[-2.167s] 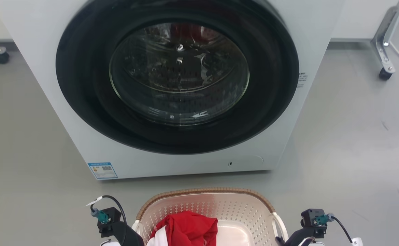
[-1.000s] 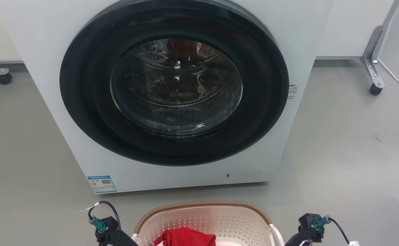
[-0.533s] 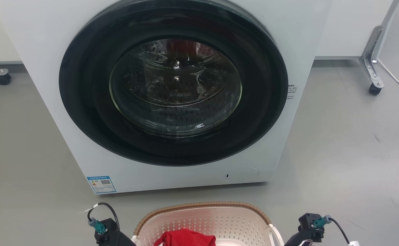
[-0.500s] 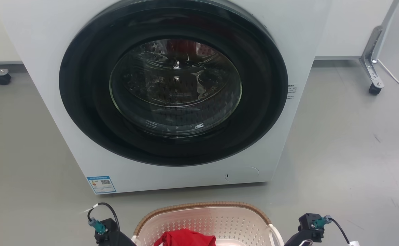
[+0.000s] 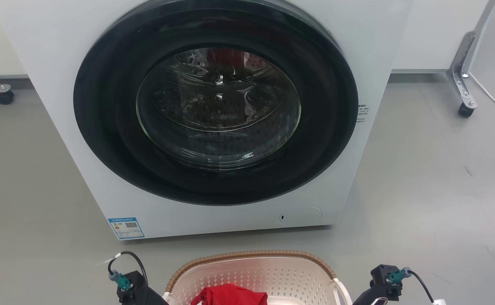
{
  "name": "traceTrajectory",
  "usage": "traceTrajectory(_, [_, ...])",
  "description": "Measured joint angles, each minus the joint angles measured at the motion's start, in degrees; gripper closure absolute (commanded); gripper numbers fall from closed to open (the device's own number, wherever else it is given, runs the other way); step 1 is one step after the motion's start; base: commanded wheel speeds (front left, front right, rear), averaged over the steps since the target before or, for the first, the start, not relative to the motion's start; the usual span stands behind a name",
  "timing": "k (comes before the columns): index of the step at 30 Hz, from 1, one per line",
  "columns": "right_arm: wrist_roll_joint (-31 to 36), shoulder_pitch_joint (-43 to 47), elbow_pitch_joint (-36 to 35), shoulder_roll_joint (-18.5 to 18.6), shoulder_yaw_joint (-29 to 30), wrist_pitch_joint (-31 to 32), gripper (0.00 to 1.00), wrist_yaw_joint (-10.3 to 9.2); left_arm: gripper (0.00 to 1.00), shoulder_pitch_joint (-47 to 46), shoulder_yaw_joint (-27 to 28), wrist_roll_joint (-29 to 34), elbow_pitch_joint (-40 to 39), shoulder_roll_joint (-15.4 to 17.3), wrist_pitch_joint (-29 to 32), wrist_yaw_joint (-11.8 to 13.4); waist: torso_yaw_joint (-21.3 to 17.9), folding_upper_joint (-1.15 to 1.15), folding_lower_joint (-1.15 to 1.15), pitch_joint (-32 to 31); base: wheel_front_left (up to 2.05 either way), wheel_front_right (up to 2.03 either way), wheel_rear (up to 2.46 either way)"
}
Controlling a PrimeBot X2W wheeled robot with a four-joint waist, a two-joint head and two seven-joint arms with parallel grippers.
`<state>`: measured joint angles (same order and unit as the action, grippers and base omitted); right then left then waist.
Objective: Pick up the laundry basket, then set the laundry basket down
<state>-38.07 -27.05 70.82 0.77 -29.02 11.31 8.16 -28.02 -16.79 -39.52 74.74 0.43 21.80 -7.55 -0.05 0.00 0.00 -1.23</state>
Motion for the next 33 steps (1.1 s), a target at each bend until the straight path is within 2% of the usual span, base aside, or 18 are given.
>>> traceTrajectory(20, [-1.2,0.0,0.1,0.1,-0.8,-0.3,1.0,0.0,1.0,0.0,-1.0,0.3,0.0,0.0,-0.8,0.0,-0.4,0.0,0.0,1.6,0.0,0.0,0.0])
traceTrajectory(33, [-1.2,-2.4,-0.2,0.5,-1.1,-3.2,1.0,0.0,1.0,-1.1,-1.8,0.3,-1.5,0.0,-3.6,0.0,-0.8,0.0,0.0,6.7,0.0,0.0,0.0])
